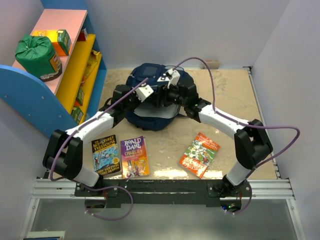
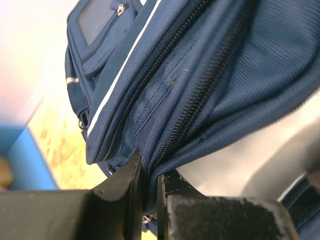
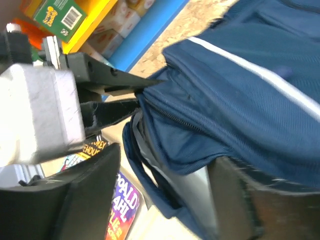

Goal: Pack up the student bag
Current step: Pick up the book from the center of the board, then place the book in the student bag.

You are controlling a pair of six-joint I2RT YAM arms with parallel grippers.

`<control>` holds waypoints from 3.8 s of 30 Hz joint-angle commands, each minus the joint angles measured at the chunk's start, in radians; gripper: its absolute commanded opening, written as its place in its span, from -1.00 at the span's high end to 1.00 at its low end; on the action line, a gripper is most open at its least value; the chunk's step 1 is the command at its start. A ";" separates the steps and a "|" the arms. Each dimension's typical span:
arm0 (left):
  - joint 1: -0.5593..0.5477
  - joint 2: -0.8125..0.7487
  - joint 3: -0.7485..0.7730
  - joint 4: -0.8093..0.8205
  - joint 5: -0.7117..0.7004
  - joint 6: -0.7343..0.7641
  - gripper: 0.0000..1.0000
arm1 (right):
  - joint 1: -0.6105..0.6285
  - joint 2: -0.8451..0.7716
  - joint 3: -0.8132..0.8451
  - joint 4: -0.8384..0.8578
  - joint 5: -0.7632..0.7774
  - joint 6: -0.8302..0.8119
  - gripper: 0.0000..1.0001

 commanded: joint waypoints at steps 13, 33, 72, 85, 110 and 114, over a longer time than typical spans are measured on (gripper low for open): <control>-0.027 -0.014 0.071 0.075 -0.315 -0.234 1.00 | 0.240 -0.482 -0.463 -0.058 0.236 0.115 -0.79; -0.027 0.021 0.110 0.045 -0.340 -0.262 1.00 | 0.560 0.028 -0.388 0.118 0.452 0.178 -0.40; -0.026 0.010 0.120 0.035 -0.338 -0.271 1.00 | 0.160 -0.652 -0.595 -0.044 0.336 0.295 1.00; -0.027 -0.109 0.048 -0.034 0.058 -0.233 1.00 | -0.062 -0.350 -0.555 0.192 0.117 0.523 1.00; -0.027 -0.105 0.042 -0.168 0.277 -0.239 1.00 | -0.081 0.023 -0.376 0.541 0.276 0.687 1.00; -0.029 -0.100 0.041 -0.165 0.258 -0.236 1.00 | -0.070 -0.015 -0.348 0.231 0.297 0.537 0.15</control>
